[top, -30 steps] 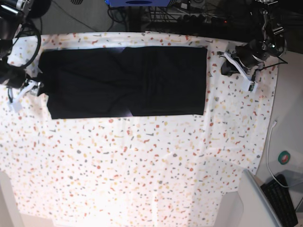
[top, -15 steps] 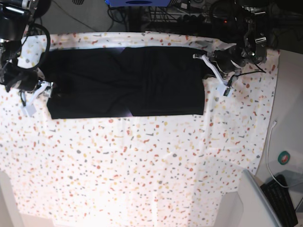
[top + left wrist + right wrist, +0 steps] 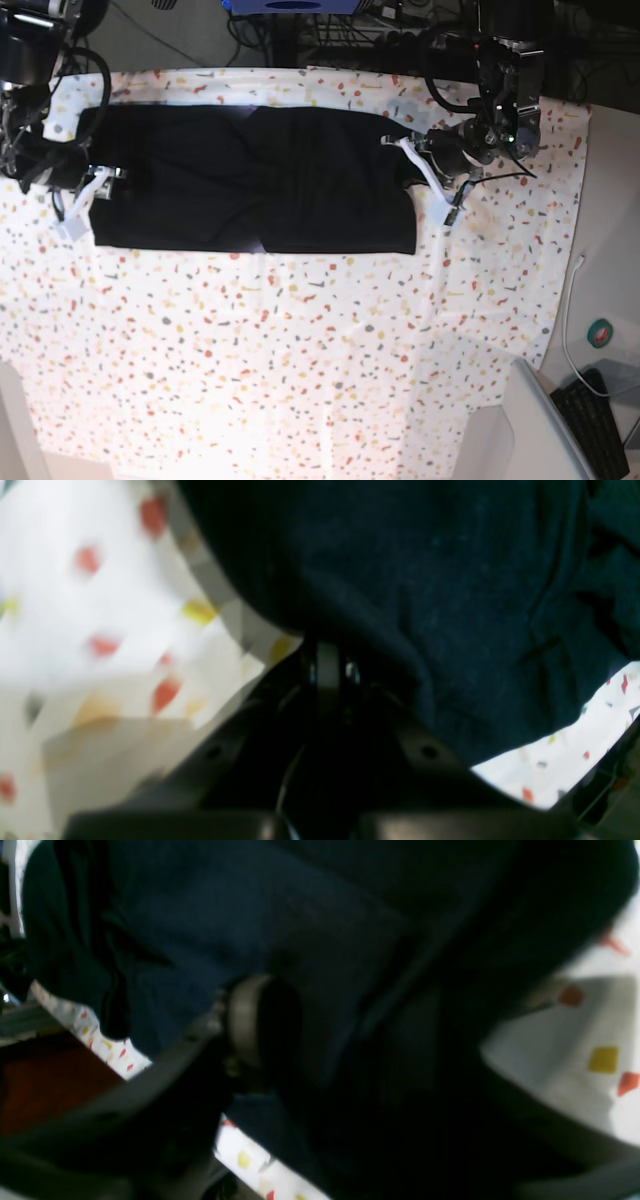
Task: Layout the t-shirt on the table in an organized manner, then fold the t-shirt properly
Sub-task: 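Fold the strip end with the right gripper toward the left gripper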
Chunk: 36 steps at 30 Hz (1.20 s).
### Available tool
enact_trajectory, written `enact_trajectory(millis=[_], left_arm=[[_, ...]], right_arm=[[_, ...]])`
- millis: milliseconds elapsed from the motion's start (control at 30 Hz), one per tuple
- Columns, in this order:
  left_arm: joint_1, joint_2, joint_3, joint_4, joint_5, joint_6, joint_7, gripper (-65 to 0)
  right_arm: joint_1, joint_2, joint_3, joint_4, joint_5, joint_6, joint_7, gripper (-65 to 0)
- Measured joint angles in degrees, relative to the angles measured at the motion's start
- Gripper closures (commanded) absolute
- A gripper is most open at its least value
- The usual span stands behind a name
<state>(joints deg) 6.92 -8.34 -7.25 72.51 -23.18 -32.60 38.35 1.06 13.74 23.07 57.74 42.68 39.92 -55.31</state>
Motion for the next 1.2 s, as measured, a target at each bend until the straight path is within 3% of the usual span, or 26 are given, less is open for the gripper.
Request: enact_trajectory(millis=[133,267,333,433,533,600,767,900,1033,1200], left_arm=[[-0.55,0.48,0.22,-0.09,0.02,-0.02,0.48,0.0],[-1.03,0.5,0.22,-0.17,0.26,0.0,0.85,0.0],[-0.98,0.55,0.22,-0.17,0.24,-0.02,0.85,0.0],[-1.01,0.52,0.2,-0.17,0.28,-0.02,0.87,0.0],[-0.98,0.55,0.22,-0.17,0.26,-0.02,0.85,0.0],[-1.03,0.52,0.22,-0.17,0.24,-0.02,0.85,0.0],[-1.38,0.74,0.2,-0.22,0.37,0.0,1.14,0.0],[-2.38,1.27,1.44,-1.27,0.24,0.04,0.79,0.0],[-3.8,1.07,6.27,-3.08,-0.42,-0.02,0.0,0.0],[-4.15,2.16,7.1,-3.89,-0.68,-0.04,-0.02,0.0]], right_arm=[[0.59,-0.22,0.02,-0.09,-0.7,-0.13,-0.35,0.0],[2.6,0.04,0.02,-0.11,-0.76,-0.55,-0.42,0.0],[3.17,0.2,0.02,0.63,-0.26,-6.32,-0.48,0.0],[1.68,-0.13,-0.35,6.1,-0.74,-11.52,-0.83,0.0],[-0.92,-2.43,-1.68,13.86,-1.81,-15.37,-1.25,0.0],[-2.05,-3.28,-5.22,19.69,-1.03,-17.2,-4.48,0.0],[-1.92,-3.15,-14.97,30.27,-0.26,-29.29,-5.55,0.0],[-2.4,-3.17,-20.5,35.04,-0.13,-35.82,-5.92,0.0],[-2.38,-3.52,-25.31,37.97,-0.26,-39.15,-6.16,0.0],[-2.05,-6.67,-27.34,38.62,-0.55,-39.5,-5.99,0.0]])
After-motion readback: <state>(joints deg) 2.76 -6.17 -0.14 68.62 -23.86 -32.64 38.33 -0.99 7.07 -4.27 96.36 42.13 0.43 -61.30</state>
